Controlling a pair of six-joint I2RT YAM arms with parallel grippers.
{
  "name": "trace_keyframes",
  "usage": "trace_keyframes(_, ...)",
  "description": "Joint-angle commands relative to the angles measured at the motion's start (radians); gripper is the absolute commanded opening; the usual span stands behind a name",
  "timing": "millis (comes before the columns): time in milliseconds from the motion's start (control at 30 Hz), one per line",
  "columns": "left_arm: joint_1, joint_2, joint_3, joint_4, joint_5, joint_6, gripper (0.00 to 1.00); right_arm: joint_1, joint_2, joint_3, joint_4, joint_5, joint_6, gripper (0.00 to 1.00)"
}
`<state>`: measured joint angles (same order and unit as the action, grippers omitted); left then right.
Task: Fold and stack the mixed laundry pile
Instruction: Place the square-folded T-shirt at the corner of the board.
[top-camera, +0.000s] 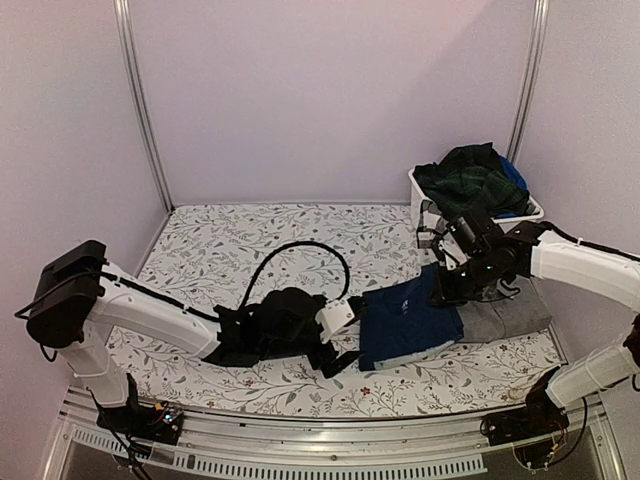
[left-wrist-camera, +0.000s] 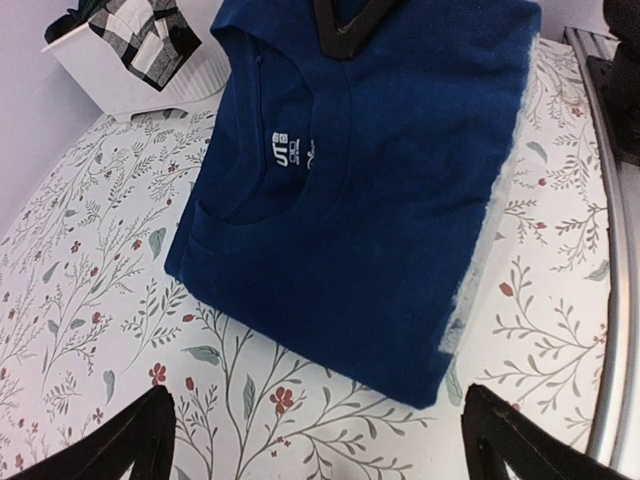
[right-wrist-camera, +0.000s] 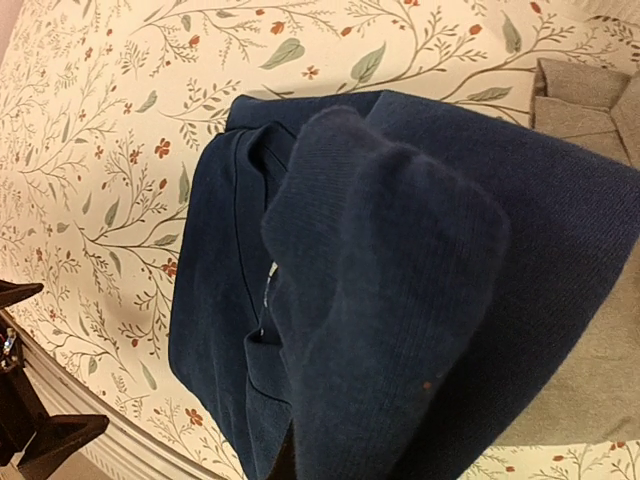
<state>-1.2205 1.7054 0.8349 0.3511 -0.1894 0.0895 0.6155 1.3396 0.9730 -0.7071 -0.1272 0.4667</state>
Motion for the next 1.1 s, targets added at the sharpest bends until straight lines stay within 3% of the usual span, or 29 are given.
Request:
trace_keyframes(0,0.031,-0.007,-0.019,0.033,0.04,0.011,1.0,-0.029,-0.054,0.081,-0.15,0.149,-0.059,0.0)
trace_keyframes(233,0.051,-0.044,-0.051,0.042,0.059,-0.007,1.0,-0.057,-0.074,0.185,-0.274,0.247,-0.115,0.0)
trace_keyframes(733,0.053,-0.115,-0.081,0.026,0.034,-0.011,1.0,-0.075,-0.041,0.324,-0.391,0.217,-0.246,0.0)
trace_keyframes(1067,0.055,-0.152,-0.107,0.008,0.023,-0.016,1.0,-0.094,0.022,0.449,-0.452,0.28,-0.308,0.0)
